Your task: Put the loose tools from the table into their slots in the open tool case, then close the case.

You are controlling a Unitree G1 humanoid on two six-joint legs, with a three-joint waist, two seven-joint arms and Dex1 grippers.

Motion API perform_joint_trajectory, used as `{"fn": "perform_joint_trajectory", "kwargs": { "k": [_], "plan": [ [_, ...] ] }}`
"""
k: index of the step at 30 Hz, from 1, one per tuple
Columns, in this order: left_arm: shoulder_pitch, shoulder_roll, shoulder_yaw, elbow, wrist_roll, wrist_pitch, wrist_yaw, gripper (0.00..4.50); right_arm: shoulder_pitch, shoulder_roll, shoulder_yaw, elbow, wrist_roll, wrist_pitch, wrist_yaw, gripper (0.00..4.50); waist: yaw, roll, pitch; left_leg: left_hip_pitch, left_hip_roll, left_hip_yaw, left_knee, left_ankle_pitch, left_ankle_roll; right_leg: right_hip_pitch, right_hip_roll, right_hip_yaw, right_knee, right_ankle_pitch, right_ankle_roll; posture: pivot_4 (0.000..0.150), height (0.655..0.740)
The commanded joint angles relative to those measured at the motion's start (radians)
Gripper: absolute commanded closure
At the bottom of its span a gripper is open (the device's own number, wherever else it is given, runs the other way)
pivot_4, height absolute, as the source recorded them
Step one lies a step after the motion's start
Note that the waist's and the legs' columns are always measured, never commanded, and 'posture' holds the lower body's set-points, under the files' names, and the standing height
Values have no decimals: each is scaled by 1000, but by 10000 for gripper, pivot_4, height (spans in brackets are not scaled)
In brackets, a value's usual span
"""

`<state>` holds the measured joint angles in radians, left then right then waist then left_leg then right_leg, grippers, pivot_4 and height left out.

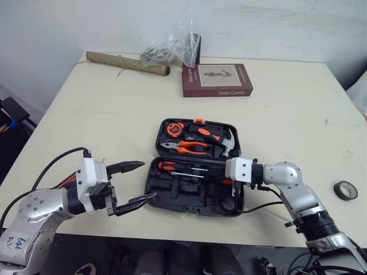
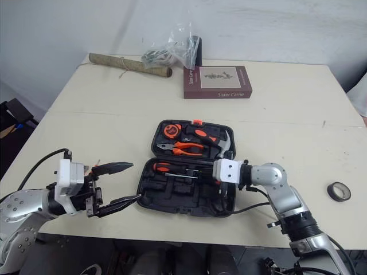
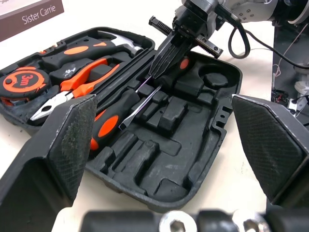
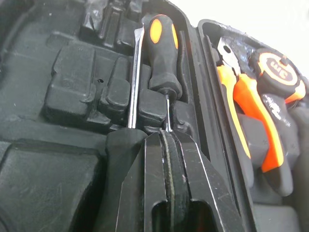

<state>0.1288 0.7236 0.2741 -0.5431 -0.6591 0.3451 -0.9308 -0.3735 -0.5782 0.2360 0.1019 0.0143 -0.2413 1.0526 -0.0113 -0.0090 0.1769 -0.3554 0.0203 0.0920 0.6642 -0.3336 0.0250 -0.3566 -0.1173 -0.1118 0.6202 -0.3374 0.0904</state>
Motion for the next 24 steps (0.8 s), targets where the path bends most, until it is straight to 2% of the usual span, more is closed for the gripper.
{"fn": "perform_joint_trajectory", "kwargs": {
  "k": [1, 5, 9, 12, 18, 21, 24],
  "plan": [
    [-7, -2, 4, -6, 5, -19, -1, 0, 71, -20, 110, 70, -123, -36, 3, 44244, -2, -1, -1, 0, 0, 0, 0, 0, 0, 0, 0, 0, 0, 0, 0, 1500, 7400],
    [-4, -1, 2, -5, 6, -18, -3, 0, 65, -8, 85, 89, -131, -76, -51, 44244, -11, -3, -3, 1, 1, 0, 0, 0, -1, 1, 0, 0, 0, 0, -1, 1500, 7400],
    [-4, -1, -1, -2, 7, -16, -5, 0, 40, 24, 22, 37, 28, -85, -25, 44244, -16, -3, -3, 1, 1, 0, 0, 0, -1, 1, 0, 1, 0, 0, -1, 1500, 7400],
    [-10, -2, -8, 3, 9, -17, -5, 0, 28, 32, -3, 18, 90, -101, -5, 44244, -16, 0, -1, 1, 1, 0, 0, 0, -1, 1, 1, 1, 0, -1, -1, 1500, 7400],
    [-22, -6, -19, 10, 14, -20, -5, 0, 18, 58, -67, -99, 299, 88, 17, 44244, -17, 5, 3, -3, 1, 0, 0, 0, 0, -2, 1, 1, 1, -1, -1, 1500, 7400],
    [-25, -9, -24, 11, 17, -20, -4, 0, 26, 46, -67, -147, 337, 163, 31, 44244, -16, 5, 3, -3, 1, 0, 0, 0, 0, -3, 1, 1, 1, -1, -1, 1500, 7400],
    [-25, -12, -26, 13, 19, -21, -4, 0, 36, 28, -42, -175, 314, 215, 43, 44244, -15, 5, 3, -3, 1, 0, 0, -1, 1, -3, 1, 1, 0, -1, -1, 1500, 7400]
  ]
}}
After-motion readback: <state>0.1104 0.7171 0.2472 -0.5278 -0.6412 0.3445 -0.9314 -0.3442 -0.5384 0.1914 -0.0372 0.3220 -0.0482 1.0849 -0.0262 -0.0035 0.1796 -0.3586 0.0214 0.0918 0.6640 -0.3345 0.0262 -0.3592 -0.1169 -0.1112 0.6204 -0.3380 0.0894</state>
